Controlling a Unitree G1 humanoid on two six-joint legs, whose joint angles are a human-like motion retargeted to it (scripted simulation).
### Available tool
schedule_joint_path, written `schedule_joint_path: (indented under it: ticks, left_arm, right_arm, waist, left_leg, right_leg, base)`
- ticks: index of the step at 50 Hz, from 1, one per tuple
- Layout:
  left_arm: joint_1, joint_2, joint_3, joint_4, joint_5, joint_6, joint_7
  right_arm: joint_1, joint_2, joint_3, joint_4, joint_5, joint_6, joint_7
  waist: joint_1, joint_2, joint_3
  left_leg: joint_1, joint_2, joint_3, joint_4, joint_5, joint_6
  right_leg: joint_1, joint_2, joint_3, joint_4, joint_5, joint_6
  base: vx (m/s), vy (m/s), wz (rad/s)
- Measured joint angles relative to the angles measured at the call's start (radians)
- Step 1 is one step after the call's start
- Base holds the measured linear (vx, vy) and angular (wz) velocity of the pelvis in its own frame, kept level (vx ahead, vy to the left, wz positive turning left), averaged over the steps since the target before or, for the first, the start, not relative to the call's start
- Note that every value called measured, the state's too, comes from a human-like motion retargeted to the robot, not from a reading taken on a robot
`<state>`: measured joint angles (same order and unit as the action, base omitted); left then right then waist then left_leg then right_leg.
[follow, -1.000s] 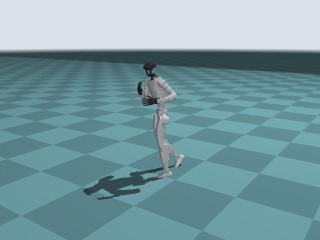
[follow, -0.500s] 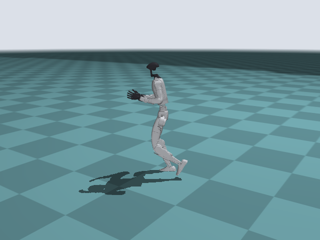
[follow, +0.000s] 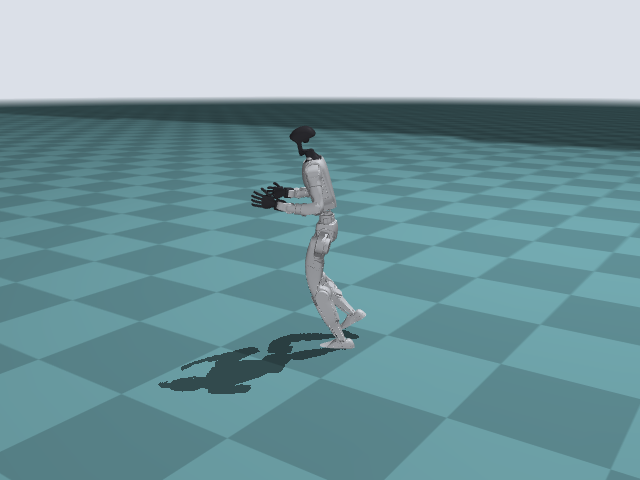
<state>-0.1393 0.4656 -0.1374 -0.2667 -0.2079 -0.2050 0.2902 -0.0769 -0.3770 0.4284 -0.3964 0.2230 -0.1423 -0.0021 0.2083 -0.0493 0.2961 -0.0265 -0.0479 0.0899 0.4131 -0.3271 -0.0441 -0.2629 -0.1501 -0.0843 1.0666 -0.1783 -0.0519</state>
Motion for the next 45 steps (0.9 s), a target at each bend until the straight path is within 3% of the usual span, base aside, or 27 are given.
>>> schedule_joint_path:
  ticks: [4, 5, 8, 9, 11, 13, 15, 17, 21, 25, 27, 28, 30, 33, 35, 37, 39, 45]
  left_arm:
    - [-0.127, -0.074, -0.027, -0.046, -0.066, -0.044, 0.037]
    - [-0.153, -0.089, -0.035, -0.048, -0.095, -0.053, 0.037]
    - [-0.224, -0.119, -0.058, -0.027, -0.172, -0.066, 0.039]
    - [-0.240, -0.120, -0.068, -0.018, -0.181, -0.063, 0.035]
    - [-0.261, -0.123, -0.087, -0.007, -0.178, -0.049, 0.026]
    - [-0.259, -0.130, -0.097, -0.006, -0.162, -0.031, 0.024]
    - [-0.214, -0.150, -0.092, -0.018, -0.172, -0.017, 0.020]
    - [-0.098, -0.184, -0.082, -0.057, -0.229, -0.021, 0.002]
    - [0.198, -0.141, -0.064, -0.196, -0.320, -0.046, -0.065]
    - [0.416, 0.063, 0.109, -0.345, -0.157, -0.084, -0.031]
    - [0.500, 0.175, 0.312, -0.380, 0.017, -0.081, -0.021]
    - [0.541, 0.234, 0.424, -0.387, 0.109, -0.071, -0.032]
    - [0.615, 0.338, 0.661, -0.388, 0.239, -0.017, -0.015]
    - [0.690, 0.515, 0.947, -0.319, 0.419, 0.070, -0.005]
    - [0.735, 0.639, 1.084, -0.237, 0.528, 0.110, -0.007]
    - [0.783, 0.713, 1.157, -0.175, 0.596, 0.126, -0.019]
    - [0.812, 0.743, 1.177, -0.142, 0.607, 0.120, -0.023]
    - [0.811, 0.689, 1.128, -0.123, 0.508, 0.060, -0.024]
  right_arm:
    - [0.153, -0.149, -0.111, -0.080, 0.102, 0.005, 0.071]
    - [0.170, -0.194, -0.137, -0.078, 0.069, 0.030, 0.119]
    - [0.205, -0.255, -0.192, -0.066, 0.080, 0.024, 0.079]
    - [0.209, -0.272, -0.209, -0.057, 0.066, 0.027, 0.071]
    - [0.210, -0.296, -0.233, -0.036, 0.036, 0.036, 0.054]
    - [0.186, -0.300, -0.228, -0.008, 0.035, 0.038, 0.025]
    - [0.119, -0.291, -0.193, 0.046, 0.012, 0.043, 0.023]
    - [0.030, -0.259, -0.132, 0.097, -0.032, 0.044, 0.001]
    - [-0.055, -0.139, -0.070, 0.032, 0.004, 0.043, 0.027]
    - [-0.070, -0.108, -0.157, -0.145, -0.204, -0.008, -0.052]
    - [-0.102, -0.188, -0.256, -0.220, -0.318, -0.020, -0.005]
    - [-0.110, -0.243, -0.325, -0.252, -0.350, -0.030, 0.006]
    - [-0.118, -0.388, -0.451, -0.297, -0.439, -0.019, 0.026]
    - [-0.078, -0.667, -0.675, -0.271, -0.561, 0.026, -0.010]
    - [-0.005, -0.840, -0.823, -0.196, -0.599, 0.052, -0.031]
    - [0.084, -0.945, -0.926, -0.113, -0.632, 0.067, -0.013]
    - [0.175, -0.987, -1.003, -0.054, -0.658, 0.069, -0.018]
    - [0.399, -0.929, -1.149, 0.001, -0.681, 0.067, -0.061]
  waist:
    - [-0.218, 0.057, -0.063]
    - [-0.265, 0.056, -0.078]
    - [-0.361, 0.034, -0.111]
    - [-0.370, 0.031, -0.113]
    - [-0.371, 0.019, -0.107]
    - [-0.350, 0.022, -0.086]
    - [-0.307, 0.071, -0.045]
    - [-0.262, 0.092, -0.012]
    - [-0.136, 0.062, -0.008]
    - [0.050, 0.027, -0.052]
    - [0.098, 0.034, -0.074]
    - [0.115, 0.037, -0.088]
    - [0.099, 0.088, -0.090]
    - [0.065, 0.069, -0.047]
    - [0.041, 0.031, -0.017]
    - [0.001, 0.015, 0.002]
    - [-0.039, 0.009, 0.011]
    - [-0.104, 0.010, 0.001]
  left_leg:
    - [0.100, 0.019, -0.130, -0.085, 0.119, -0.080]
    - [0.123, 0.012, -0.158, -0.101, 0.151, -0.092]
    - [0.192, -0.021, -0.221, -0.096, 0.220, -0.106]
    - [0.208, -0.019, -0.226, -0.056, 0.224, -0.105]
    - [0.212, -0.038, -0.217, 0.080, 0.232, -0.079]
    - [0.162, -0.050, -0.187, 0.301, 0.252, -0.041]
    - [0.078, 0.003, -0.147, 0.558, 0.265, -0.025]
    - [-0.007, 0.057, -0.088, 0.746, 0.195, 0.002]
    - [-0.144, 0.112, 0.028, 0.768, 0.062, 0.052]
    - [-0.177, 0.111, 0.148, 0.351, 0.045, 0.038]
    - [-0.133, 0.113, 0.215, 0.031, 0.107, -0.016]
    - [-0.112, 0.119, 0.259, -0.112, 0.162, -0.047]
    - [-0.071, 0.151, 0.337, -0.276, 0.292, -0.064]
    - [-0.086, 0.126, 0.266, -0.129, 0.179, 0.013]
    - [-0.155, 0.112, 0.208, 0.046, 0.081, 0.017]
    - [-0.184, 0.105, 0.174, 0.124, 0.045, -0.017]
    - [-0.175, 0.089, 0.125, 0.115, 0.045, -0.047]
    - [-0.070, 0.041, 0.010, -0.098, 0.168, -0.085]
  right_leg:
    - [0.045, 0.075, 0.003, -0.546, 0.120, 0.145]
    - [0.062, 0.073, 0.006, -0.694, 0.156, 0.187]
    - [0.090, 0.065, 0.072, -0.975, 0.207, 0.301]
    - [0.100, 0.077, 0.088, -1.015, 0.218, 0.314]
    - [0.125, 0.070, 0.091, -1.036, 0.278, 0.314]
    - [0.143, 0.060, 0.071, -0.972, 0.284, 0.245]
    - [0.120, 0.113, 0.057, -0.789, 0.141, 0.119]
    - [0.083, 0.125, 0.039, -0.584, 0.022, 0.083]
    - [0.152, 0.069, -0.009, -0.546, -0.023, 0.153]
    - [0.255, 0.026, -0.044, -0.683, 0.097, 0.194]
    - [0.299, 0.026, -0.059, -0.709, 0.161, 0.220]
    - [0.306, 0.027, -0.070, -0.673, 0.173, 0.261]
    - [0.365, 0.065, -0.092, -0.657, 0.199, 0.168]
    - [0.318, 0.006, -0.126, -0.370, 0.090, 0.130]
    - [0.245, -0.075, -0.168, -0.153, -0.030, 0.104]
    - [0.197, -0.098, -0.170, -0.080, -0.080, 0.087]
    - [0.163, -0.069, -0.129, -0.125, -0.075, 0.113]
    - [0.140, 0.018, -0.015, -0.668, 0.042, 0.237]
  base:
    - [0.90, 0.06, 1.66]
    - [0.94, -0.05, 1.34]
    - [0.96, -0.13, 1.02]
    - [0.97, -0.27, 0.44]
    - [0.93, -0.17, 0.19]
    - [0.85, -0.05, -0.02]
    - [0.78, -0.06, -0.30]
    - [0.75, -0.01, -0.07]
    - [0.73, 0.02, 0.40]
    - [0.70, 0.11, 0.59]
    - [0.70, 0.19, 1.03]
    - [0.69, 0.20, 1.39]
    - [0.65, 0.19, 1.92]
    - [0.55, 0.08, 2.00]
    - [0.48, -0.05, 1.78]
    - [0.46, -0.08, 1.70]
    - [0.43, -0.08, 1.52]
    - [0.36, -0.13, 0.94]
